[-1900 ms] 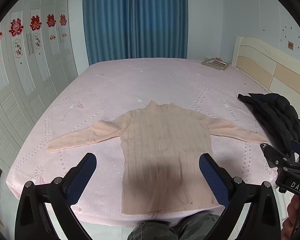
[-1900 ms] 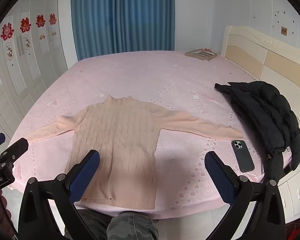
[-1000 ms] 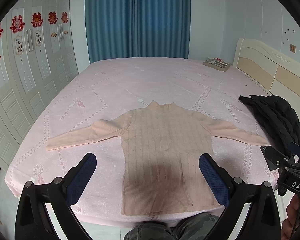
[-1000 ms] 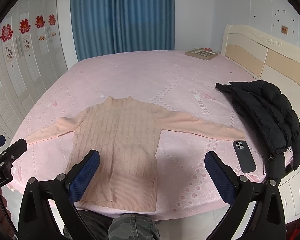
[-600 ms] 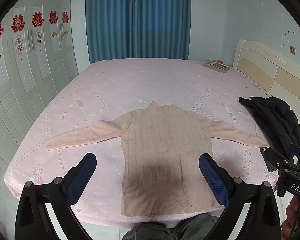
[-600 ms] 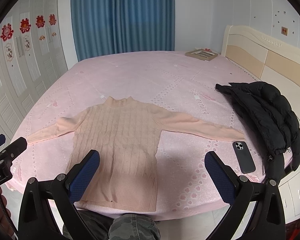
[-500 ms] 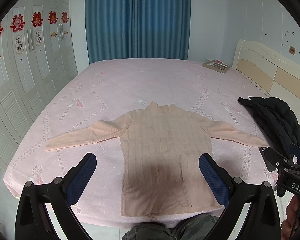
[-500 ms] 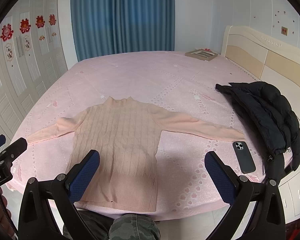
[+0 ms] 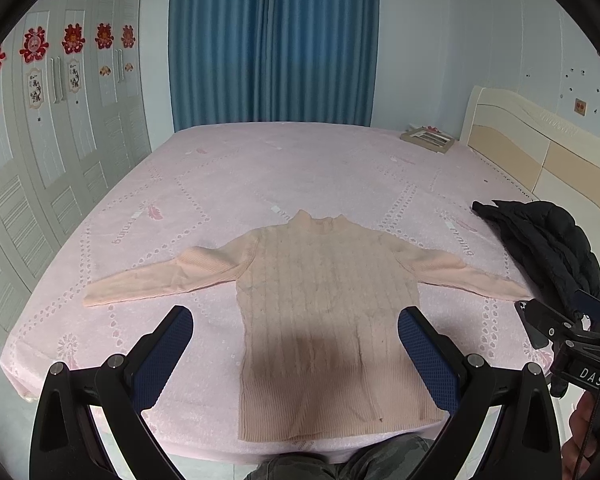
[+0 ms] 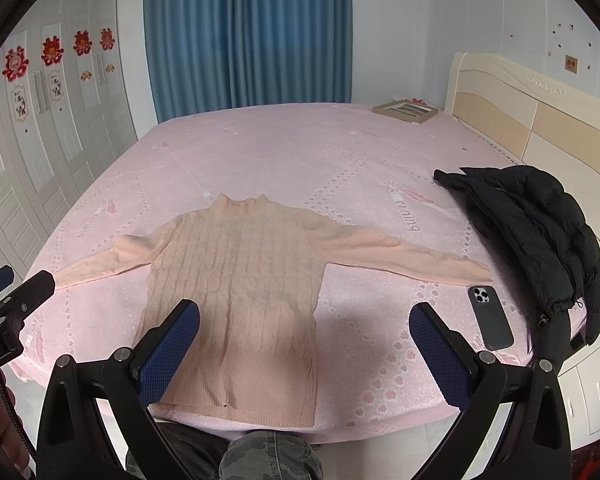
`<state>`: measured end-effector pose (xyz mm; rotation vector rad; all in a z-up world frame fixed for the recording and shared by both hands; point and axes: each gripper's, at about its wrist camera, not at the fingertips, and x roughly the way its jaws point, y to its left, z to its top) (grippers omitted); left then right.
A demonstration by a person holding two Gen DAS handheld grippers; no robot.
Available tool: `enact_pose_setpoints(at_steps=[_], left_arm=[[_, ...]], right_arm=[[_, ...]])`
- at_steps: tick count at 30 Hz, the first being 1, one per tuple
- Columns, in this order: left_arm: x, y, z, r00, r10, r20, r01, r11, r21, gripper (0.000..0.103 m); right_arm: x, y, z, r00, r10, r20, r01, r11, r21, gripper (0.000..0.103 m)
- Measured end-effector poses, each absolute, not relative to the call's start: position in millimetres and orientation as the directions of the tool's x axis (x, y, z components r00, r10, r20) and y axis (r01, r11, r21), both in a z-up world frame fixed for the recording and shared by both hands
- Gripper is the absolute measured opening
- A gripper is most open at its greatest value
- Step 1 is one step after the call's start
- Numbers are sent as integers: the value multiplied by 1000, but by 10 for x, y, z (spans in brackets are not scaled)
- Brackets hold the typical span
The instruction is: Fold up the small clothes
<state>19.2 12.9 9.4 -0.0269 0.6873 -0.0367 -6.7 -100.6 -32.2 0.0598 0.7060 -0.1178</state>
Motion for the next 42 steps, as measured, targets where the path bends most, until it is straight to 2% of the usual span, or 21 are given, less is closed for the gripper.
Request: enact_pose_setpoints(at_steps=[7, 11, 14, 17, 20, 22, 31, 39, 42], left_arm=[[386, 216, -146, 751, -49, -658, 28, 999, -43, 103], [611, 440, -498, 698, -55, -714, -14, 996, -90, 103], [779, 698, -846, 639, -103, -762, -42, 985, -168, 97], [914, 983, -1189, 601, -97, -793, -103, 975, -196, 92], [945, 1194, -1375, 603, -87, -793, -128, 971, -204, 92], [976, 1394, -1477, 613, -74, -786, -158, 964, -214, 92], [1186, 2433, -1822, 638, -35, -769, -355, 873, -334, 92], [1596, 3074, -2228, 604, 37, -796, -502, 793, -344, 91], [1751, 3280, -2364, 592, 78, -802, -551, 765, -333, 86]], right_arm=[[54, -992, -395, 777, -95, -622, 126, 992, 5, 102], [192, -989, -542, 774, -74, -629, 109, 994, 17, 102], [344, -989, -751, 753, -60, -655, 100, 995, 24, 102], [534, -1009, -1027, 713, -68, -697, 122, 992, 29, 102], [681, -1011, -1220, 669, -11, -743, 127, 987, 100, 98], [766, -986, -1279, 676, -5, -737, 125, 986, 108, 98], [1044, -774, -1405, 699, 10, -715, 89, 991, 100, 98], [1250, -665, -1430, 721, 7, -693, 57, 996, 69, 98], [1328, -698, -1529, 712, -18, -702, 56, 998, 30, 98]])
